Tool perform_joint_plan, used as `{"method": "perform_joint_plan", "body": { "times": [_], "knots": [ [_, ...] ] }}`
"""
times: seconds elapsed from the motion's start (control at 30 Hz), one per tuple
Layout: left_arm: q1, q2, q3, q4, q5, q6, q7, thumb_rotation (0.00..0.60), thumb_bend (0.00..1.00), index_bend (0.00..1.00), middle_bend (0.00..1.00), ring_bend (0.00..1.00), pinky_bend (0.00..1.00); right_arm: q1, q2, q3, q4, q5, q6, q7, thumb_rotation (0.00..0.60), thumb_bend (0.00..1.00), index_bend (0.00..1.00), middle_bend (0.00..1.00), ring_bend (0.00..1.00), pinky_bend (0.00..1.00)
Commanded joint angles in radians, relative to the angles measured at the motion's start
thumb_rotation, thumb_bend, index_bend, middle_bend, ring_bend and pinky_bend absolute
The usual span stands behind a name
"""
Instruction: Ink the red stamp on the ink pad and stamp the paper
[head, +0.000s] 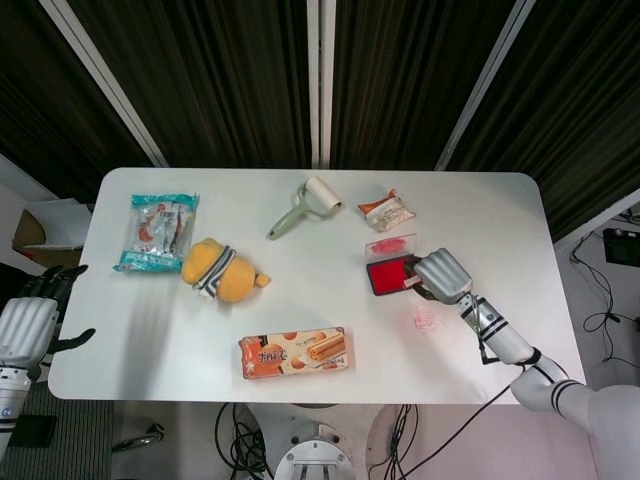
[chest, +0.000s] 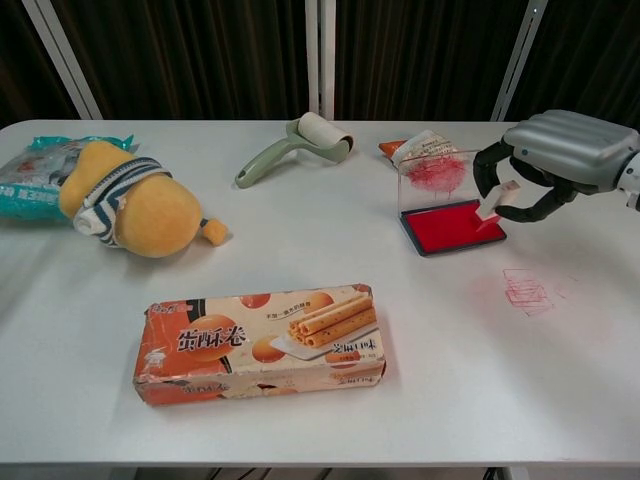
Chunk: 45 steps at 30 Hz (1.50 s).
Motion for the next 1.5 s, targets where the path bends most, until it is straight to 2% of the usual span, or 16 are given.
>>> {"method": "perform_joint_plan", "body": {
  "times": [0.03, 0.2, 0.43, 0.77, 1.07, 1.3, 1.5],
  "knots": [
    [0.002, 0.0, 0.0, 0.006, -0.003, 0.001, -0.007, 0.6, 0.12, 0.13, 0.18, 0.12, 0.21, 0.021, -0.017, 0.046, -0.047, 0.064, -0.06, -0.077, 0.6, 0.36, 0.68, 0.6, 0.79, 1.0],
    [0.005, -0.004, 0.0, 0.016, -0.004, 0.004, -0.015, 0.6, 0.12, 0.13, 0.18, 0.12, 0.21, 0.033, -0.035, 0.083, -0.072, 0.152, -0.154, -0.16, 0.6, 0.36, 0.69, 0.6, 0.79, 1.0],
    [0.006, -0.004, 0.001, 0.022, 0.005, 0.008, -0.03, 0.6, 0.12, 0.13, 0.18, 0.12, 0.21, 0.044, -0.043, 0.111, -0.107, 0.224, -0.211, -0.267, 0.6, 0.36, 0.69, 0.61, 0.8, 1.0],
    [0.01, 0.005, 0.005, 0.024, 0.014, 0.011, -0.092, 0.6, 0.12, 0.13, 0.18, 0.12, 0.21, 0.052, -0.056, 0.119, -0.109, 0.264, -0.24, -0.334, 0.6, 0.38, 0.7, 0.61, 0.81, 1.0],
    [0.013, 0.009, 0.005, 0.031, 0.015, 0.015, -0.096, 0.6, 0.12, 0.13, 0.18, 0.12, 0.21, 0.06, -0.089, 0.117, -0.05, 0.287, -0.273, -0.352, 0.6, 0.38, 0.71, 0.62, 0.81, 1.0],
    [0.016, 0.017, 0.002, 0.024, 0.015, 0.022, -0.092, 0.6, 0.12, 0.13, 0.18, 0.12, 0.21, 0.057, -0.079, 0.122, -0.061, 0.27, -0.24, -0.315, 0.6, 0.38, 0.71, 0.62, 0.81, 1.0],
    [0.013, 0.018, 0.002, 0.017, 0.018, 0.02, -0.087, 0.6, 0.12, 0.13, 0.18, 0.12, 0.21, 0.03, 0.007, 0.131, -0.186, 0.229, -0.14, -0.272, 0.6, 0.38, 0.71, 0.62, 0.81, 1.0]
  ]
}}
